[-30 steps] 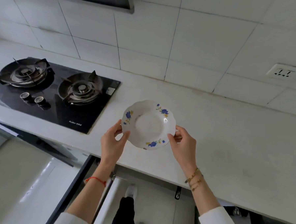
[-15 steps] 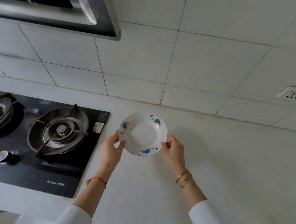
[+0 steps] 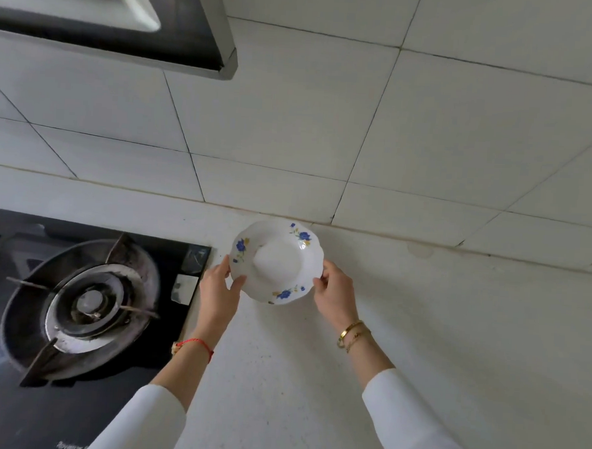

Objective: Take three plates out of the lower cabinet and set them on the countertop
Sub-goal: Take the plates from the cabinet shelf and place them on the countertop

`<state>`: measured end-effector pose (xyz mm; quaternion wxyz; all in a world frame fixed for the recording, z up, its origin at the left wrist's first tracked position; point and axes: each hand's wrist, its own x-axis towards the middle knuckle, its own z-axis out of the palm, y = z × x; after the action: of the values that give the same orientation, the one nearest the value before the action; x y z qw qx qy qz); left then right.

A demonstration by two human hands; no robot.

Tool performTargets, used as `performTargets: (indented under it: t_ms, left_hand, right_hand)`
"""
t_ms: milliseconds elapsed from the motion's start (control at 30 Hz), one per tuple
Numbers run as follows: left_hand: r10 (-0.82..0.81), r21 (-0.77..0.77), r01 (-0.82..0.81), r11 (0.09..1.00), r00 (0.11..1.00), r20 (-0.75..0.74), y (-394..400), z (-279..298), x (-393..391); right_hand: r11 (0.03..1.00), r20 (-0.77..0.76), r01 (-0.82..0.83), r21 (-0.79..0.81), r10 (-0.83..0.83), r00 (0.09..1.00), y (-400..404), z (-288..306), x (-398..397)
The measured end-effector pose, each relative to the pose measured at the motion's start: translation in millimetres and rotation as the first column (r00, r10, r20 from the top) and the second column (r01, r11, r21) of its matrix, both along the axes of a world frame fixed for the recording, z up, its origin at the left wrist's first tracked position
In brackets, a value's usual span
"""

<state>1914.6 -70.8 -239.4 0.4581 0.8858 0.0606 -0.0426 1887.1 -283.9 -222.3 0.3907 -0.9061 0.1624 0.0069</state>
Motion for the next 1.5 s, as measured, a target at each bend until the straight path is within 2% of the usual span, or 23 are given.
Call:
performTargets:
  t_ms: [267,833,1000,1200,1500]
  left_hand:
    - [-0.017,0.050,0.018,0.999,1.000,-0.023,2.3,-11.8,23.4]
    - [-0.079,0.090,0.086,0.992,0.994,-0.076,5.4,-17.1,30.0]
    - [-0.089,0.126,0.099,0.987,0.992,-0.086,8.5,-10.4,21.9]
    - [-0.190,0.195,0.169,0.966,0.977,0.092,14.2,9.9,6.6]
    - [-0.314,0.318,0.216,0.923,0.901,0.300,9.8,70.8,-45.8]
  right_hand:
    - [0.998,-0.036,-0.042,-0.040,0.040,0.999,1.5,-13.8,25.6]
    - [0.998,-0.072,-0.045,-0.049,0.041,0.997,1.9,-21.3,29.0]
    - [0.995,-0.171,-0.041,-0.090,0.025,0.985,-4.1,-15.1,22.4]
    - [0.971,-0.118,-0.081,-0.225,0.055,0.991,-12.9,2.0,1.5]
    - [0.951,0.124,-0.060,-0.304,0.102,0.987,-26.3,56.9,-63.2]
